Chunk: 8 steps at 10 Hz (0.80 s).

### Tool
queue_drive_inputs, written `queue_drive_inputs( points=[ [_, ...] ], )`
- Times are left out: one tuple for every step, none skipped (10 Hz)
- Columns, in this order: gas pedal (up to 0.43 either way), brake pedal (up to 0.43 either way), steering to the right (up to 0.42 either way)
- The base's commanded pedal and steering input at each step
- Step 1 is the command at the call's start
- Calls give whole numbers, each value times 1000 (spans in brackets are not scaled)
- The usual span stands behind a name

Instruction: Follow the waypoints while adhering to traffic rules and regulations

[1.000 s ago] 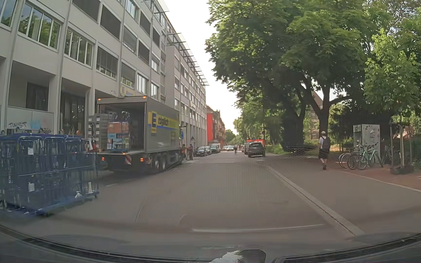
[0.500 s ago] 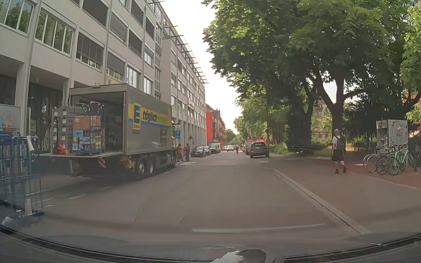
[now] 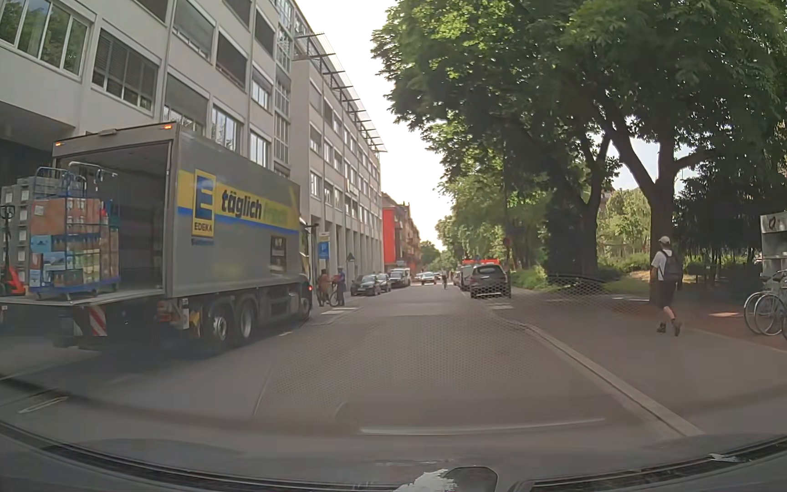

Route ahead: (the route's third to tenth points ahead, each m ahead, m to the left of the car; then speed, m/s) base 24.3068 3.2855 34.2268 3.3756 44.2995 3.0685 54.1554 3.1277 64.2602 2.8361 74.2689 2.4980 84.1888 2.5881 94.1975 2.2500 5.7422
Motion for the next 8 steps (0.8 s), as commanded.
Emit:
queue_drive_inputs(
  points=[
    [39, 0, 2],
    [39, 0, 2],
    [39, 0, 3],
    [28, 0, 3],
    [20, 0, 2],
    [8, 0, 2],
    [0, 0, 3],
    [0, 0, 3]
  ],
)
